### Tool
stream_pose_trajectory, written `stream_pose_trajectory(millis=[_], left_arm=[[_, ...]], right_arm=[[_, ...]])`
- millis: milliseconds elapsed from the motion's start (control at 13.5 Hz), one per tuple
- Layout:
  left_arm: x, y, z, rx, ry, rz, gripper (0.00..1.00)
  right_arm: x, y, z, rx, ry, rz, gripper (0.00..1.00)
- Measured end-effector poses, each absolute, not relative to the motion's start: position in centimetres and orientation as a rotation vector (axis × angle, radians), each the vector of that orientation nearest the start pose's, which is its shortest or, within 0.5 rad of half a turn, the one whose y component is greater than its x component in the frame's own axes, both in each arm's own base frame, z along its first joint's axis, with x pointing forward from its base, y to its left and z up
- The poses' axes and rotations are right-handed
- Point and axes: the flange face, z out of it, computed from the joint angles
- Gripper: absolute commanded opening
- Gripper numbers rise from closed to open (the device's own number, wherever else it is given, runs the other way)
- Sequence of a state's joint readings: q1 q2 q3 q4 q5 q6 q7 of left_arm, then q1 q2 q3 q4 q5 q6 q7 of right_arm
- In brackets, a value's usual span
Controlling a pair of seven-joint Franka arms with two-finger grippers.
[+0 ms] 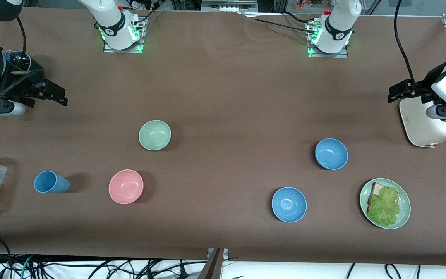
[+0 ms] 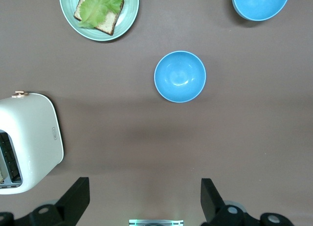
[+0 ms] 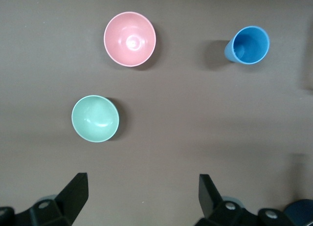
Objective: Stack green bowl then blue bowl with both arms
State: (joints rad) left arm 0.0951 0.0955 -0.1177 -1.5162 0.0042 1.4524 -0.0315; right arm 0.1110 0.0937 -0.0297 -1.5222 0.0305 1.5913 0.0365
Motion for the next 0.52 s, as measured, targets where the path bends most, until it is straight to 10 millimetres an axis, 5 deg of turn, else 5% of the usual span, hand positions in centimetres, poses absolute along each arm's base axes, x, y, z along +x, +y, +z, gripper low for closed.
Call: stream_pose_trajectory(millis=[517], left_arm=[[56.89, -0.92, 58.72, -3.134, -0.014, 0.250, 1.00]], right_arm=[[58.30, 5.09, 59.65, -3.132, -0.073, 0.028, 1.00]])
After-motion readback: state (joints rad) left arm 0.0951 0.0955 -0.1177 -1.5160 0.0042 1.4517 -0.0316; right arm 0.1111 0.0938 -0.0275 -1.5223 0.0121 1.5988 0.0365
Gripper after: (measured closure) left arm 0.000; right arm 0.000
